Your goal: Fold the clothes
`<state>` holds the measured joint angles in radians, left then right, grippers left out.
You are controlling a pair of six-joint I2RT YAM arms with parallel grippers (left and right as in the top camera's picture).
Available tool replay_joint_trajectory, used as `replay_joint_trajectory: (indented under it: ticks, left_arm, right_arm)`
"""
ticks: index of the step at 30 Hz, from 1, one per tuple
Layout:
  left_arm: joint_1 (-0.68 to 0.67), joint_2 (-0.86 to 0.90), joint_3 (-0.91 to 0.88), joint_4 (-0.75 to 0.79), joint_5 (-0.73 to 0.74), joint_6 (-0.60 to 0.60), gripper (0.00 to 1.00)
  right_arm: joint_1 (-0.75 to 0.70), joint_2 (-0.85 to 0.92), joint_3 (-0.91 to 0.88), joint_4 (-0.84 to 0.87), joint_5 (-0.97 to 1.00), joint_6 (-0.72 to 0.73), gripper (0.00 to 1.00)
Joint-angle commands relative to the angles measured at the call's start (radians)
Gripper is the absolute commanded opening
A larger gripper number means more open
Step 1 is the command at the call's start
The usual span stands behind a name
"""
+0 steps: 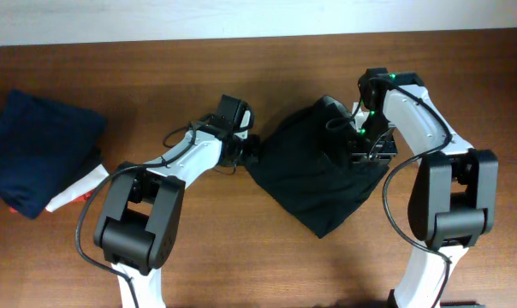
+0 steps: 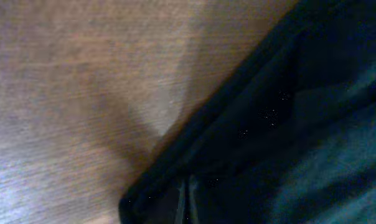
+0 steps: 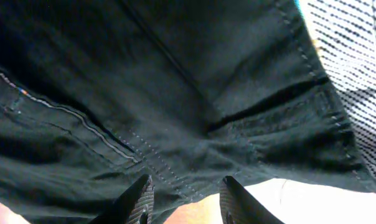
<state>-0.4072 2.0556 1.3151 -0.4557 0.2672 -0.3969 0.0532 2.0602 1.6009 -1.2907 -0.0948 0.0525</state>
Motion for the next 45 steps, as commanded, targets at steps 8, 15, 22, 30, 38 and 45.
replay_joint_trajectory:
  ticks: [8, 15, 22, 30, 38, 45]
  left_arm:
    - [0.005, -0.066, 0.004, -0.409, 0.163, 0.032, 0.00]
    - [0.008, -0.218, 0.127, -0.162, 0.186, 0.206, 0.98]
    - [0.008, -0.027, 0.127, 0.045, 0.320, 0.323, 0.99]
    - [0.006, 0.157, 0.127, 0.114, 0.248, 0.318, 0.99]
    - [-0.068, 0.171, 0.127, 0.166, 0.259, 0.308, 0.17]
    - [-0.001, 0.106, 0.164, 0.066, 0.031, 0.309, 0.01]
  right_arm:
    - [-0.105, 0.007, 0.014, -0.004, 0.106, 0.004, 0.53]
    - [-0.105, 0.007, 0.014, -0.004, 0.102, 0.005, 0.53]
    - [-0.105, 0.007, 0.014, -0.004, 0.080, 0.005, 0.53]
    - [-0.105, 0.007, 0.014, -0.008, 0.080, 0.005, 0.53]
    - [-0.105, 0.007, 0.014, -0.014, 0.080, 0.004, 0.53]
    - [-0.113, 0.007, 0.014, -0.018, 0.081, 0.005, 0.54]
